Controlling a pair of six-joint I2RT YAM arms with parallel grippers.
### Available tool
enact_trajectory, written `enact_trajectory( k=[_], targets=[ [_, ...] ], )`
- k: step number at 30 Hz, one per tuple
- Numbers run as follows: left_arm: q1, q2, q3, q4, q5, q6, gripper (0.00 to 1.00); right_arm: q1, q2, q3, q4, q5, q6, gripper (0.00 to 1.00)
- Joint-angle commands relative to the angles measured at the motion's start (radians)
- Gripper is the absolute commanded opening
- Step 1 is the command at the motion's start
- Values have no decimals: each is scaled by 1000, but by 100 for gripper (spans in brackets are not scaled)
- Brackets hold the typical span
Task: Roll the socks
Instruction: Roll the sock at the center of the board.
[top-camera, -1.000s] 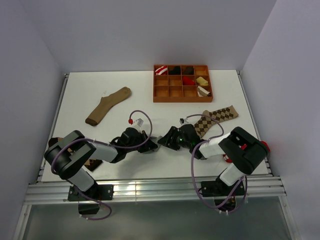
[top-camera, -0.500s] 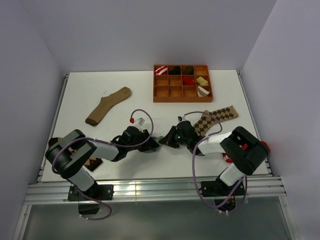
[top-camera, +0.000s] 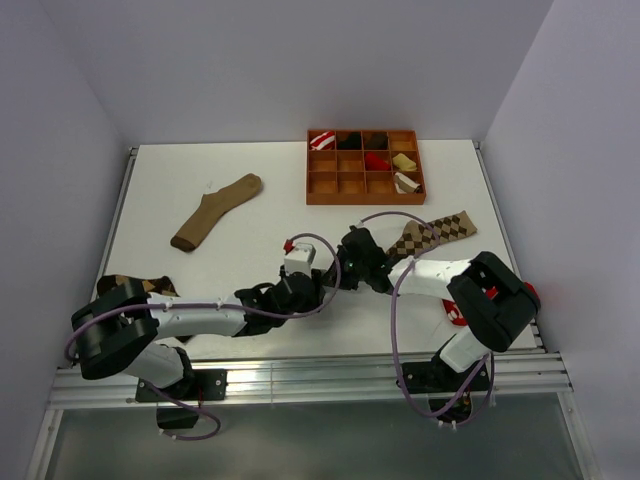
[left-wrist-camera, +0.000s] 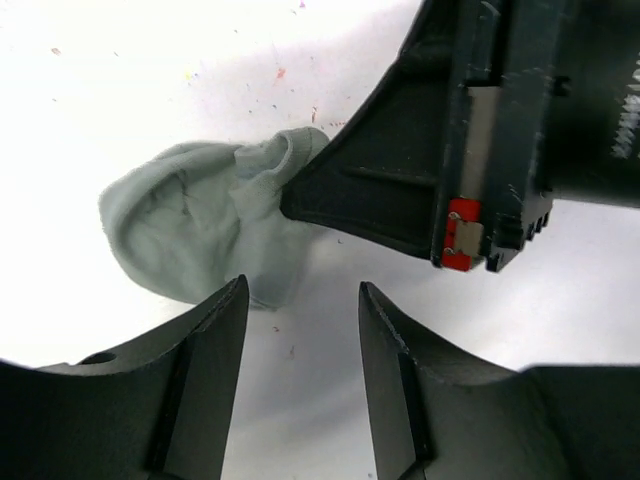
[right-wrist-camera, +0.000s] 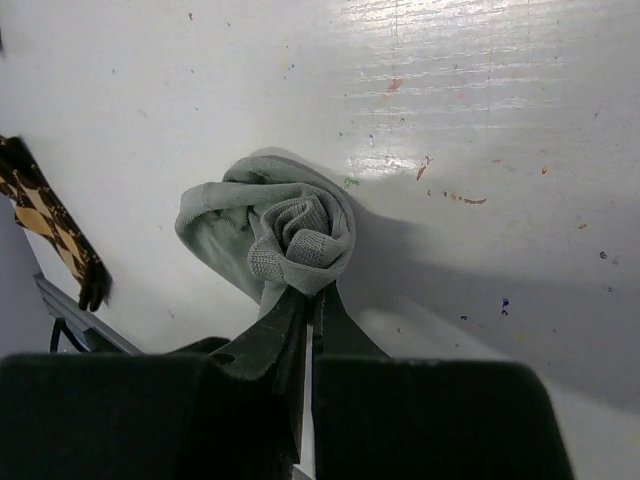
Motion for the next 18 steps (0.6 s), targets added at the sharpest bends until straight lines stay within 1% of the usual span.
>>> enact_trajectory(
  k=[1, 4, 7, 13, 18],
  targets=[
    [-69, 21, 50, -60, -236, 100, 52, 14, -6, 60, -93, 28, -17, 0],
    [-118, 67, 82, -42, -295, 150, 50, 18, 2, 75, -103, 27, -19, 0],
    [-140, 127, 123, -48, -328, 179, 49, 17, 5, 83, -129, 22, -20, 0],
    [-155, 217, 176, -66, -358, 195, 45, 18, 6, 89, -132, 13, -22, 0],
    [-155, 300, 206, -109, -388, 176, 44, 18, 15, 89, -126, 1, -22, 0]
  ],
)
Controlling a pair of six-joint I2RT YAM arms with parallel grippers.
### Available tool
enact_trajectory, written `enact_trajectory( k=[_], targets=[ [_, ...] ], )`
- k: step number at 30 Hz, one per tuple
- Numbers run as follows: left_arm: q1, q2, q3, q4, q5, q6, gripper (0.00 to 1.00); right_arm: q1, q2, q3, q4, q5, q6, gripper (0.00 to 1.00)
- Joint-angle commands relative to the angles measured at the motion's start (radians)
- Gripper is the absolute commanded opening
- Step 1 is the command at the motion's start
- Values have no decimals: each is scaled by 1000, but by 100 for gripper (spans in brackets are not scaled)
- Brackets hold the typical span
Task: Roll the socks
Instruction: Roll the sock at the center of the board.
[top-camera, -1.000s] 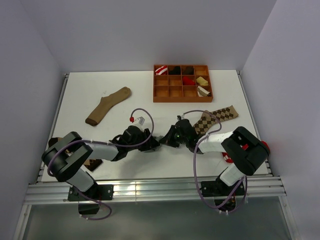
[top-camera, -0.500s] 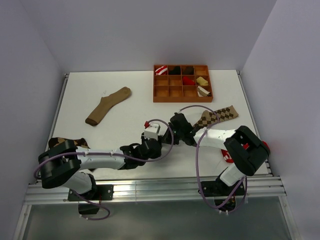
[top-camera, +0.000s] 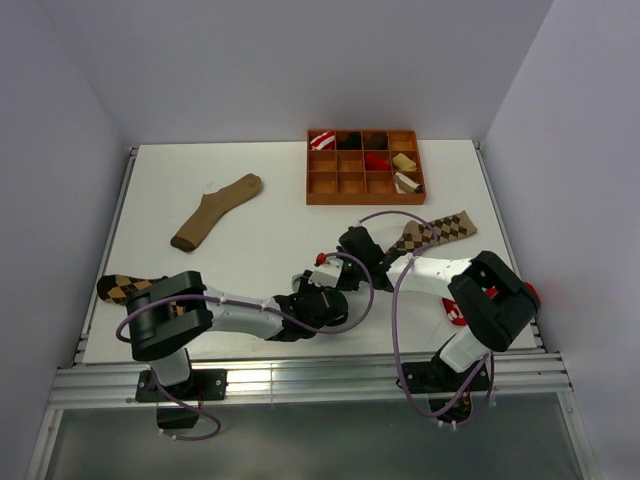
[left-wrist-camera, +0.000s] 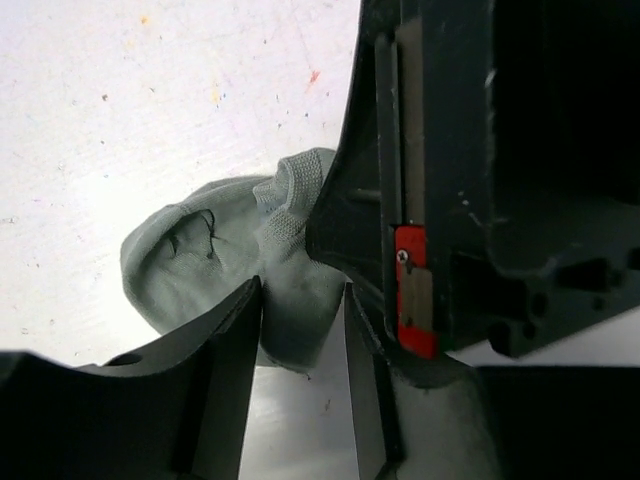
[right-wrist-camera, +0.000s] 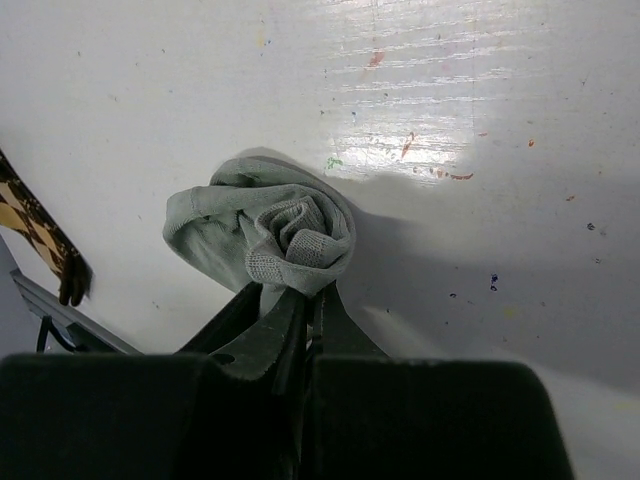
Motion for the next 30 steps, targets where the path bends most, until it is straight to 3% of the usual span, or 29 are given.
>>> enact_trajectory(
  k=[1, 3, 9, 13, 15, 18, 22, 30],
  targets=[
    [-10, 47, 43, -37, -53, 6, 43, 12, 15, 39, -4, -1, -11, 0],
    [-11, 81, 51, -51, -51, -5, 41, 12, 15, 39, -1, -6, -7, 0],
    [-27, 141, 72, -76, -56, -27, 22, 12, 20, 24, 34, -25, 1, 0],
    [-27, 130, 69, -100, -51, -34, 1, 12, 7, -7, 92, -48, 12, 0],
    [-27, 109, 57, -88, -33, -42, 1, 10, -16, -32, 133, -52, 18, 2],
    [-22, 64, 25, -51, 7, -59, 1, 7, -71, -67, 215, -50, 29, 13],
    [24, -6, -36, 16, 163, -102, 1, -4, -151, -141, 302, -21, 47, 35],
    [169, -131, -184, 189, 472, -171, 1, -8, -250, -259, 448, 36, 75, 61]
  ],
)
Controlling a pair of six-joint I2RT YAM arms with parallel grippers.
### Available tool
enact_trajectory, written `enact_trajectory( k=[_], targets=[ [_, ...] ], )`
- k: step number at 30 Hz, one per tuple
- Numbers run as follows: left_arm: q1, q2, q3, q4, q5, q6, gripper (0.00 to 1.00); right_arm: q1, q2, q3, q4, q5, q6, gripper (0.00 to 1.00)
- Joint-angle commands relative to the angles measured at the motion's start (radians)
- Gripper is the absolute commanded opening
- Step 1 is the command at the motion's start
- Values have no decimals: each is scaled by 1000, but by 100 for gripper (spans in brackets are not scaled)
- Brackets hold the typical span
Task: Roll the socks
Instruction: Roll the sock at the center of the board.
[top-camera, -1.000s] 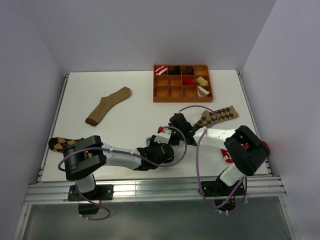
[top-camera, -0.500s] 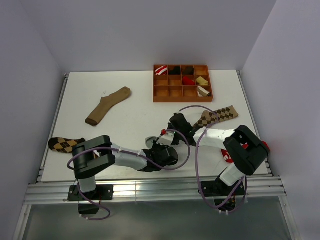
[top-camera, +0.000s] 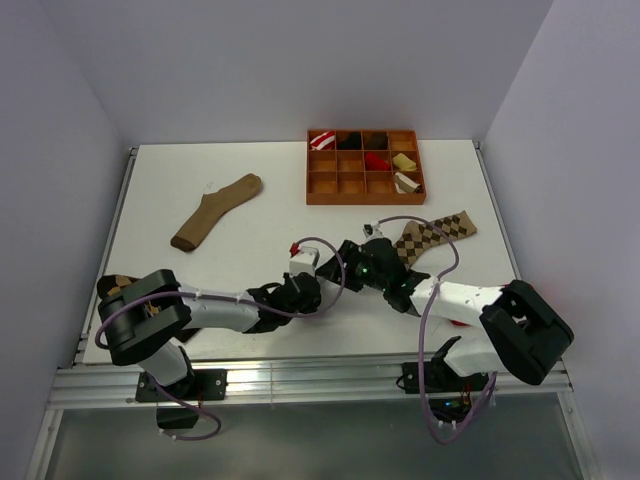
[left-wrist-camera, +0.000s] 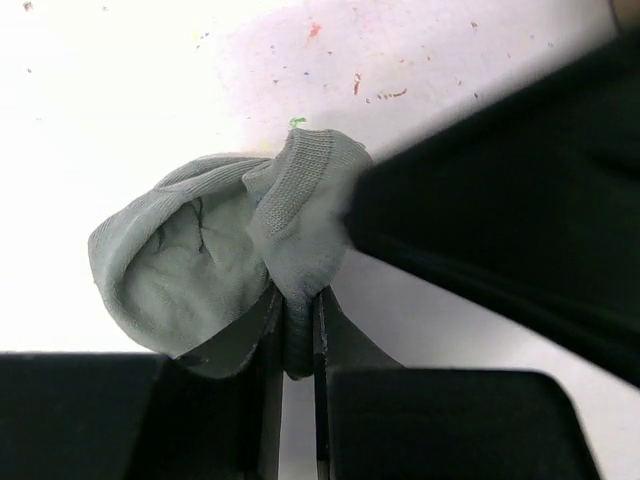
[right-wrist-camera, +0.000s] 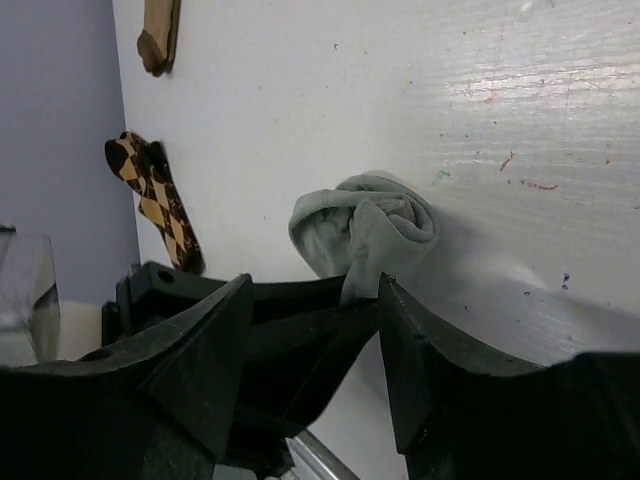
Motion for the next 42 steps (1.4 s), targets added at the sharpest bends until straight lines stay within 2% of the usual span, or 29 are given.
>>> enact_trajectory(
  k=[1, 8, 18, 23, 27, 28, 30, 31, 34, 37, 40, 42],
  targets=[
    [81, -57, -76, 127, 269, -74, 1, -3, -11, -47, 135, 30, 14, 64],
    [172, -71, -154, 253, 428, -127, 1, -3, 70, -89, 244, 9, 54, 66],
    [224, -50, -200, 338, 490, -163, 1, -2, 222, -103, 368, -25, 80, 63],
    [227, -33, -200, 344, 508, -159, 1, -3, 266, -80, 364, -33, 66, 50],
    [227, -21, -190, 329, 508, -134, 3, -3, 270, -54, 300, -30, 45, 29],
    [227, -19, -187, 312, 503, -130, 6, -2, 265, -37, 252, -27, 39, 19],
    [229, -25, -173, 290, 503, -107, 11, -2, 251, -17, 199, -16, 19, 9],
    [227, -31, -170, 280, 503, -99, 19, -2, 237, 1, 144, -11, 11, 0],
    [217, -74, -160, 232, 439, -65, 35, -2, 220, 52, 12, 9, -11, 0],
    [182, -131, -133, 143, 326, -21, 46, 0, 211, 100, -94, 19, -27, 0],
    [117, -176, -96, 60, 186, 30, 53, 1, 208, 140, -165, 18, -35, 0],
    [79, -192, -65, 13, 71, 67, 54, 3, 213, 161, -199, 16, -41, 0]
  ],
)
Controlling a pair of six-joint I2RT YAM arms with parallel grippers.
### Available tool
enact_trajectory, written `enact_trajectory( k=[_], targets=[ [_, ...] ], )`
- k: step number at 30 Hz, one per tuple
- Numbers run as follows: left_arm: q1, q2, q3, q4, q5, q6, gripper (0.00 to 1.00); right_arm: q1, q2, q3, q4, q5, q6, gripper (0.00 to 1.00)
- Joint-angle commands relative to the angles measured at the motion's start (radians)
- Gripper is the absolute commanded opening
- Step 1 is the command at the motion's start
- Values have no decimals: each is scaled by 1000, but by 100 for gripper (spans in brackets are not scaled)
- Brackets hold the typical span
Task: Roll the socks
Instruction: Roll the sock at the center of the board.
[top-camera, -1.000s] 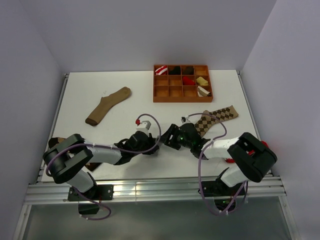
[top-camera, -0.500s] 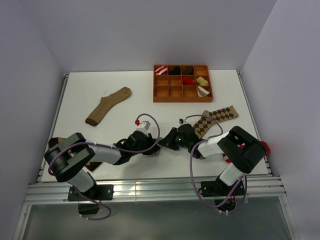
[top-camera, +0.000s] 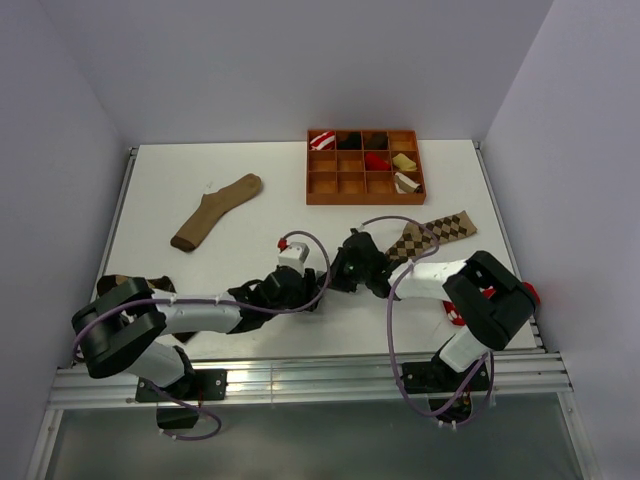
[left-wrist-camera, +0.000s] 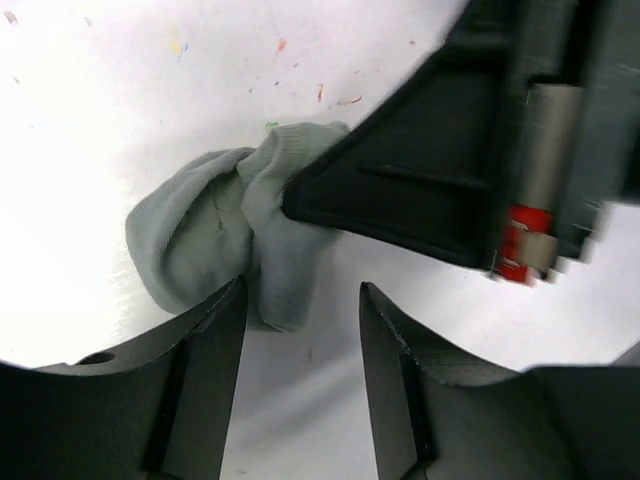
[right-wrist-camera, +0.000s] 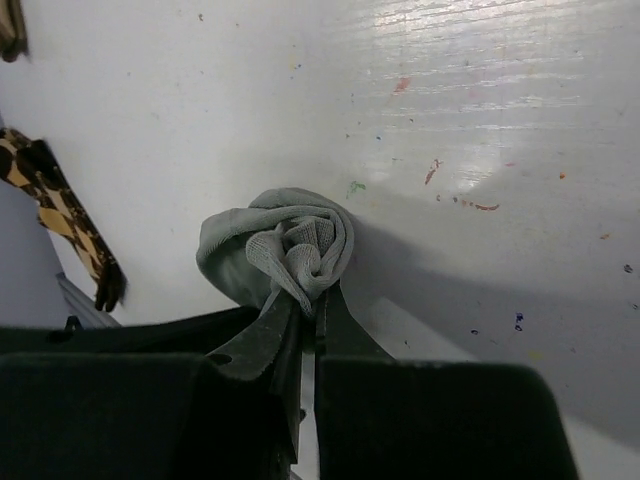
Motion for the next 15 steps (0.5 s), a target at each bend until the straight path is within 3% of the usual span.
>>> enact_trajectory(
  k=[1, 7, 15],
  targets=[
    [-88, -51, 70, -115, -220, 99, 54, 4, -25, 73, -154, 33, -35, 0],
    [-220, -25, 139, -136, -426, 209, 52, 10, -14, 124, -228, 33, -47, 0],
    [-256, 129, 194, -104, -492, 280, 48, 12, -2, 139, -232, 16, -49, 0]
  ],
)
